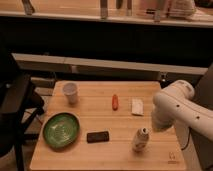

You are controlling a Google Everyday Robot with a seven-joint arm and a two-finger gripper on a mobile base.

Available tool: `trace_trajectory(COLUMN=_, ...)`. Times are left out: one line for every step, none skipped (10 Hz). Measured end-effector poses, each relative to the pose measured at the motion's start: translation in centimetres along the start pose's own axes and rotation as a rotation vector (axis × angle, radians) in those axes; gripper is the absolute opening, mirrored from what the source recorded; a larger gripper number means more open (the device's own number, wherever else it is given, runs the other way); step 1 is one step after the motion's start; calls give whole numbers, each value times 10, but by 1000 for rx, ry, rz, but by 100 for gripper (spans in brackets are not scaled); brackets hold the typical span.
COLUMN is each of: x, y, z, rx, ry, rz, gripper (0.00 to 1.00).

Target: Knock the bottle over

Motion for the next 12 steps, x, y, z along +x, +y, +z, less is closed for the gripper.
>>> trace_trajectory(x=-6, y=3, z=1, rx=-1, ry=0, rz=-17, gripper=0)
trace_trajectory(x=-14, y=8, z=1, rx=-1, ry=-1, rz=-36, gripper=0)
trace_trajectory(x=-19, y=11, z=2, rx=-4, ry=1, rz=-50, gripper=0)
trace_trajectory(x=-25, y=19, z=2, rx=-8, ry=1, rz=-64, gripper=0)
trace_trajectory(x=-28, y=29, z=3, rx=-14, ry=8, rz=-79, gripper=0)
trace_trajectory(x=-31, y=32, z=4, rx=-17, ry=6, rz=-87, gripper=0)
trace_trajectory(x=-32, y=32, z=4, rx=-17, ry=8, rz=-93, gripper=0)
trace_trajectory(x=-35, y=30, z=5, rx=-16, ry=9, rz=-107, gripper=0)
trace_trajectory(x=-47, y=25, z=5, rx=-14, ry=9, rz=-126, gripper=0)
trace_trajectory(x=-56, y=23, z=5, rx=-17, ry=11, rz=-138, gripper=0)
trace_trajectory(x=-63, y=24, z=5, rx=-22, ry=13, rz=-150, gripper=0)
trace_trajectory(x=-65, y=25, z=5, rx=-24, ry=20, rz=-158, gripper=0)
